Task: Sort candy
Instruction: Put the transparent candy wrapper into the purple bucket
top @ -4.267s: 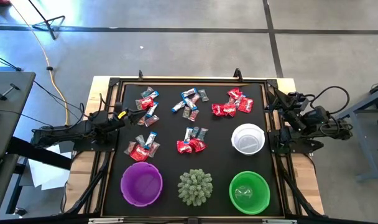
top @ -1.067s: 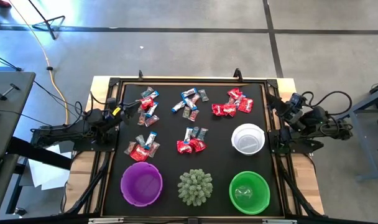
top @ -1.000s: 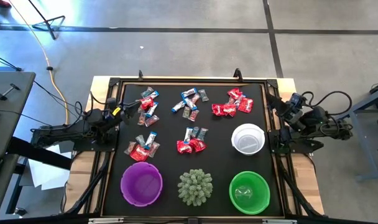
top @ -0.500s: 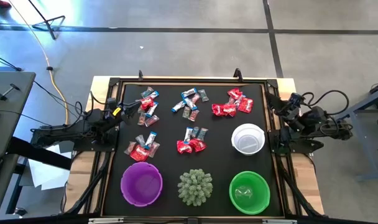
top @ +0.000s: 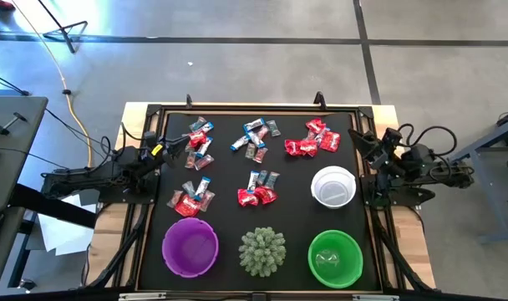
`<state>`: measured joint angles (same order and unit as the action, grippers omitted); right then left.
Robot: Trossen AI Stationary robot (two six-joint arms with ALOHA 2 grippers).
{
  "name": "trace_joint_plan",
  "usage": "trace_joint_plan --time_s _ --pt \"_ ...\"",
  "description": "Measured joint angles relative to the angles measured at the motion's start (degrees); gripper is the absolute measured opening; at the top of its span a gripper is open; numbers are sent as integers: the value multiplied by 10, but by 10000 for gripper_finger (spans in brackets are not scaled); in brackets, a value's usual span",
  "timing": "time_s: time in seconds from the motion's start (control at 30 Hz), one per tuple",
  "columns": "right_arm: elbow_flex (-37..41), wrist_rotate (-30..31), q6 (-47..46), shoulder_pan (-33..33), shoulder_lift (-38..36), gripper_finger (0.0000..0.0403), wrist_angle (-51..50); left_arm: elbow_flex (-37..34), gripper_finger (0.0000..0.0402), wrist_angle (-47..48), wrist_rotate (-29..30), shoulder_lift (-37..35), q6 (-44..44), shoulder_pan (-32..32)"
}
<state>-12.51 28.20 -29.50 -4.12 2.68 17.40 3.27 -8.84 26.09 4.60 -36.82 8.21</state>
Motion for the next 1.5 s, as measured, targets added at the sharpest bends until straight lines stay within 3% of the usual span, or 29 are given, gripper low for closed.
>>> trace_joint_plan --time_s 0.37,0.67,1.5 --pt "0 -10 -10 0 0 183 -5 0 35 -17 -44 0 0 0" --pt "0 -6 -81 0 0 183 2 0 35 -19 -45 0 0 0" --pt "0 33 -96 0 0 183 -22 0 35 -18 -45 0 -4 0"
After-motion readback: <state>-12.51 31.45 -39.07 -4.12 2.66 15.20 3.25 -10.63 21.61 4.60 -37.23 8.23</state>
